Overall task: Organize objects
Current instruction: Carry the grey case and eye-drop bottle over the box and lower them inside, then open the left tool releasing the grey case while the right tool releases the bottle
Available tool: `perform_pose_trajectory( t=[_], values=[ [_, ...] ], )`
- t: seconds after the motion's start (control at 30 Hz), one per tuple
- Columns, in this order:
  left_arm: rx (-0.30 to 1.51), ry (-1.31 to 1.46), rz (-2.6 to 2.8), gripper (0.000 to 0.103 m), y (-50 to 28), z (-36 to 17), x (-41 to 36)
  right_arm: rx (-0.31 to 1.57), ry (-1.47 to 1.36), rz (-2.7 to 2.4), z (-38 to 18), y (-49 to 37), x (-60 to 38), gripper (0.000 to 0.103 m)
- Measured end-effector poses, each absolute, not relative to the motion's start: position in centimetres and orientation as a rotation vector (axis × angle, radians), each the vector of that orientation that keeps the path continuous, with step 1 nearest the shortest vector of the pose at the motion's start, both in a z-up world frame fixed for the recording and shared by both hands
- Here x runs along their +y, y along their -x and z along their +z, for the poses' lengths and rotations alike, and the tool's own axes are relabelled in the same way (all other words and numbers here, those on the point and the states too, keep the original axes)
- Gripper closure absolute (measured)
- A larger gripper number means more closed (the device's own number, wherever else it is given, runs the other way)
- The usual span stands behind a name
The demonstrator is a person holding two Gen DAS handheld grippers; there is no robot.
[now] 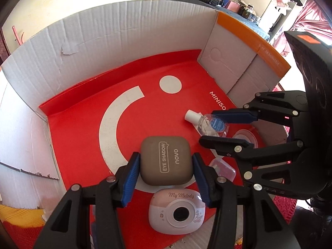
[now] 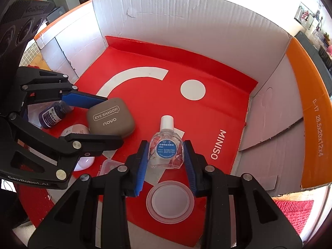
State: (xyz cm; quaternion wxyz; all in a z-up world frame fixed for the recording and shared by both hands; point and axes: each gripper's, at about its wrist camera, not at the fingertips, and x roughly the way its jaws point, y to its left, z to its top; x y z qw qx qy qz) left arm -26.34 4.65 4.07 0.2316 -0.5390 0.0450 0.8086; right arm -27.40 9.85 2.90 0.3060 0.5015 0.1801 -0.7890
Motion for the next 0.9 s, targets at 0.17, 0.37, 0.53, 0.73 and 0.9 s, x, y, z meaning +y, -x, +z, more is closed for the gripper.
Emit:
perform_pose_trajectory(
  t=[0.17, 0.37, 0.53, 0.73, 0.9],
  values=[
    [0.135, 1.487, 2.219, 0.05, 26.4, 4.0, 4.8, 0.481, -1.327, -2.087, 2.9, 27.2, 9.9, 0.071],
    [0.133, 1.487, 2.219, 0.05, 26.6, 3.9, 5.1, 0.481, -1.326, -2.088, 2.8, 26.9, 10.0, 0.071],
    [0.134, 1.487, 2.219, 0.05, 26.7, 3.9, 4.9, 0.483, -1.327, -2.084, 2.7, 26.9, 10.0, 0.071],
    [0.123, 1.486, 2.218, 0.05, 26.8, 4.0, 4.8, 0.485, -1.329, -2.082, 2.8, 27.1, 10.0, 0.07],
    [0.118, 1.486, 2.217, 0.05, 26.8, 4.1, 4.5, 0.489, -1.329, -2.083, 3.3, 26.0, 10.2, 0.07]
  ],
)
